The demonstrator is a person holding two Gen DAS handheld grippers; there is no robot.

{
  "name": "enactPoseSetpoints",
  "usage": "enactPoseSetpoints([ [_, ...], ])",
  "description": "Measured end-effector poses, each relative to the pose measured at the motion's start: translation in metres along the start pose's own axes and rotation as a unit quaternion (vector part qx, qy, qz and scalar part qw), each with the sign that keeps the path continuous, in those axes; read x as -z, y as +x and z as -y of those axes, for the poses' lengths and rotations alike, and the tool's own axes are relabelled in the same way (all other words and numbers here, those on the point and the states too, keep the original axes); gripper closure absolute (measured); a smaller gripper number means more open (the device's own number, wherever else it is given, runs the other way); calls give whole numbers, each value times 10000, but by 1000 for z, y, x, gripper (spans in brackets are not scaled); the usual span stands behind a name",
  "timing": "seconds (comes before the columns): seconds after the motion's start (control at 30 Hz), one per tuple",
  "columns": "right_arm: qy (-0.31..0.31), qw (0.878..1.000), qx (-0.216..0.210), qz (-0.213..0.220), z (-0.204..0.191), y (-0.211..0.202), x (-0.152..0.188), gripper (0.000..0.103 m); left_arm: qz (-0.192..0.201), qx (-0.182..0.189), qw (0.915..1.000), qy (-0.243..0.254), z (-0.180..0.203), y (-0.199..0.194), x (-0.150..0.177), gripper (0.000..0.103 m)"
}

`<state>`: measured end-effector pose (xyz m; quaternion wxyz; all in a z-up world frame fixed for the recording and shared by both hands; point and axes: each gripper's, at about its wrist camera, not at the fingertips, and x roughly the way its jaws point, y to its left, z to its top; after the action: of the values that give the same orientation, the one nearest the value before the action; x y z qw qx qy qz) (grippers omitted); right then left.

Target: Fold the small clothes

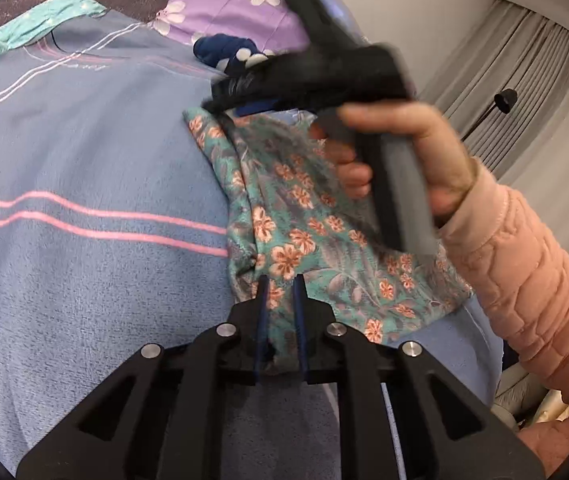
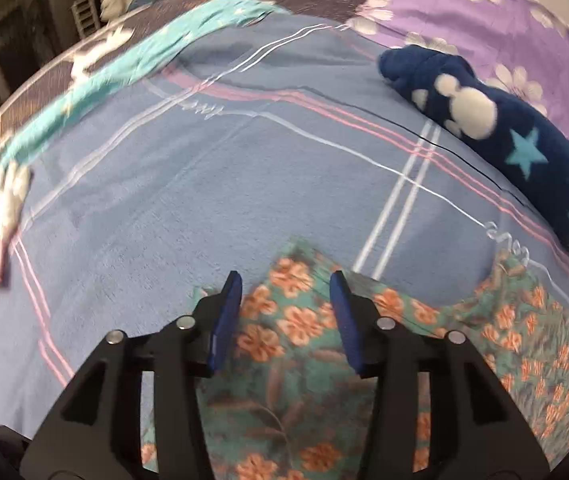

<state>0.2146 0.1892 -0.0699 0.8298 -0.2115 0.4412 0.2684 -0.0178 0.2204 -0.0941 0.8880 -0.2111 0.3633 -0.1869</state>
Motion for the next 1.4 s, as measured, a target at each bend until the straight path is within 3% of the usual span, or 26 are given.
enactPoseSetpoints([
  [0.1, 51, 9999, 70, 59, -2, 8, -3, 100, -56, -197, 9996, 182, 6, 1, 4, 95],
  [0.2, 197, 9996, -191, 45, 5, 6, -4, 99, -97, -318, 9985, 444, 13, -4, 12, 95],
  [0.3, 305, 9985, -437, 153, 16, -8, 3, 96, -84, -237, 9985, 486, 13, -11, 19, 95],
  [0.37, 395, 9974, -499, 327, 21, -26, 12, 87, -22, -74, 9994, 324, 7, -16, 22, 94],
  [0.43, 287, 9969, -498, 531, 22, -50, 27, 73, 39, 86, 9999, 130, 0, -21, 25, 92],
  [0.57, -111, 9955, -684, 644, 14, -90, 76, 70, 94, 203, 9997, -59, -8, -25, 25, 90],
  [0.6, -232, 9949, -715, 678, 12, -97, 87, 65, 95, 189, 9998, -59, -7, -26, 26, 89],
  [0.63, -390, 9939, -735, 723, 7, -104, 100, 60, 100, 133, 9998, -78, -7, -28, 25, 89],
  [0.73, -741, 9917, -716, 771, -7, -117, 133, 60, 200, -105, 9996, -161, -10, -33, 19, 86],
  [0.8, -909, 9895, -772, 811, -19, -126, 154, 58, 423, -448, 9979, -198, -15, -37, 6, 64],
  [0.87, -1054, 9872, -854, 841, -30, -133, 168, 52, 566, -658, 9960, -227, -18, -43, -1, 51],
  [0.93, -1378, 9825, -886, 884, -47, -140, 184, 45, 572, -626, 9963, -163, -19, -45, -12, 48],
  [1.03, -2008, 9734, -597, 926, -73, -143, 206, 43, 383, -421, 9984, -33, -15, -34, -31, 41],
  [1.1, -2279, 9693, -161, 905, -86, -137, 216, 43, 146, -260, 9995, 64, -12, -21, -41, 40],
  [1.27, -2146, 9702, 447, 1037, -95, -139, 225, 43, -634, -101, 9979, 53, -13, 36, -69, 39],
  [1.4, -2055, 9707, 628, 1073, -98, -137, 227, 43, -631, 277, 9976, -73, -23, 62, -89, 28],
])
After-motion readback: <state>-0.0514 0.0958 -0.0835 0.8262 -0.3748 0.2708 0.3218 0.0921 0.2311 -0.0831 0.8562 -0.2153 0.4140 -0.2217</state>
